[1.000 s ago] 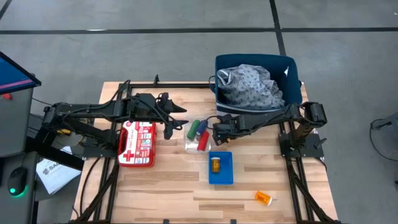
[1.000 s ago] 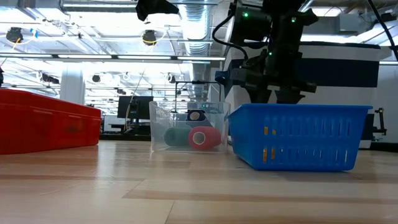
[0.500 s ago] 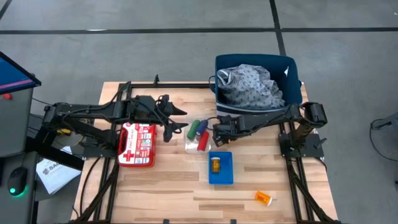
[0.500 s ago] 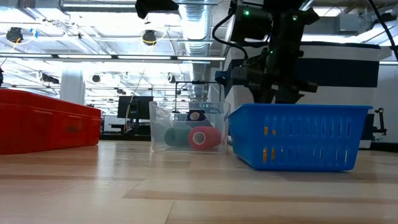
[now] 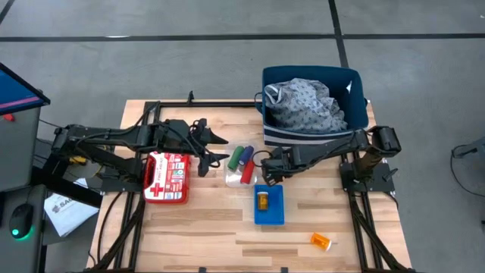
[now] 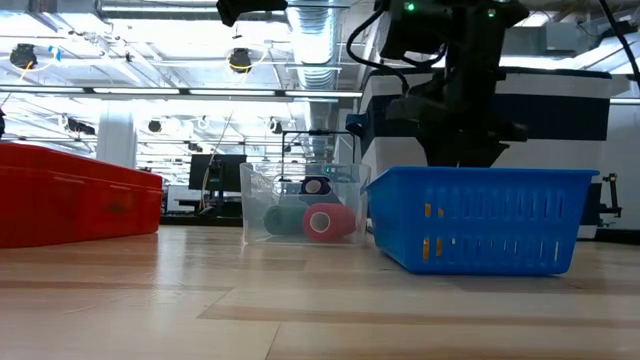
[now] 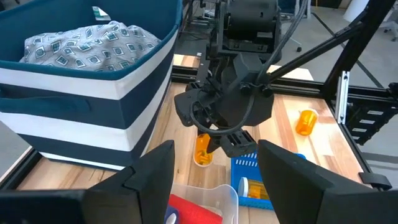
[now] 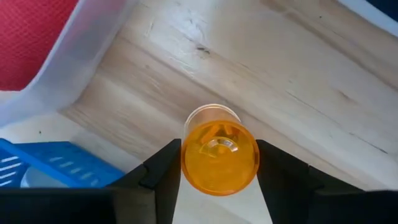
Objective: Pick & Place Medicine items
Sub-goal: Put the top orange pill bottle into the blue bin
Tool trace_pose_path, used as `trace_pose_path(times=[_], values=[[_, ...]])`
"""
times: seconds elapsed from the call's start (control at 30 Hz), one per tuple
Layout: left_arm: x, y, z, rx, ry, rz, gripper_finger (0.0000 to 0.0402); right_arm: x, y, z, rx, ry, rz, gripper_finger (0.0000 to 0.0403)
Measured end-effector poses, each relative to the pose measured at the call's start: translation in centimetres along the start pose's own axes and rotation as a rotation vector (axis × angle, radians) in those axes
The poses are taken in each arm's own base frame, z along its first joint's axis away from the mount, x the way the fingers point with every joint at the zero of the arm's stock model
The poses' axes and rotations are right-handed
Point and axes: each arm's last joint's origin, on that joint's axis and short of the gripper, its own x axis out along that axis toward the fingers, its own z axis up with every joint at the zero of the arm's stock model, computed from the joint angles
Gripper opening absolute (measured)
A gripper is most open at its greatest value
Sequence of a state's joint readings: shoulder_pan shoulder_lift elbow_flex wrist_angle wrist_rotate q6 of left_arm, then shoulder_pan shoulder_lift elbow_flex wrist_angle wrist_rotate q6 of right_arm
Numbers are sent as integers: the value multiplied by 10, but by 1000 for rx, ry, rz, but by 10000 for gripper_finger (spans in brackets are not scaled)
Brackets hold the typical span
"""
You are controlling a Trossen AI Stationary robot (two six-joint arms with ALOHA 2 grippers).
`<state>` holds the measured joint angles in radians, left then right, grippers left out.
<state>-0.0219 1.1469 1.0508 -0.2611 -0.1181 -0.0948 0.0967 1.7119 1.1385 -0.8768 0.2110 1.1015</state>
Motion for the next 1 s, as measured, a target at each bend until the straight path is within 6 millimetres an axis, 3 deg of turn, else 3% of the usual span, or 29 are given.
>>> trace_pose_path(times=[0.23,0.53,0.73,1.0], values=[[0,0,0,2,1,0,218,-16,-1,4,-2,-28,-39,192],[0,0,0,3,0,0,218,-64,14,14,-52,-77,5,179],[0,0,0,4,1,0,218,-96,32,1,-96,-72,108,187],[0,0,0,4,1,0,218,-99,43,-28,-65,-34,116,201]])
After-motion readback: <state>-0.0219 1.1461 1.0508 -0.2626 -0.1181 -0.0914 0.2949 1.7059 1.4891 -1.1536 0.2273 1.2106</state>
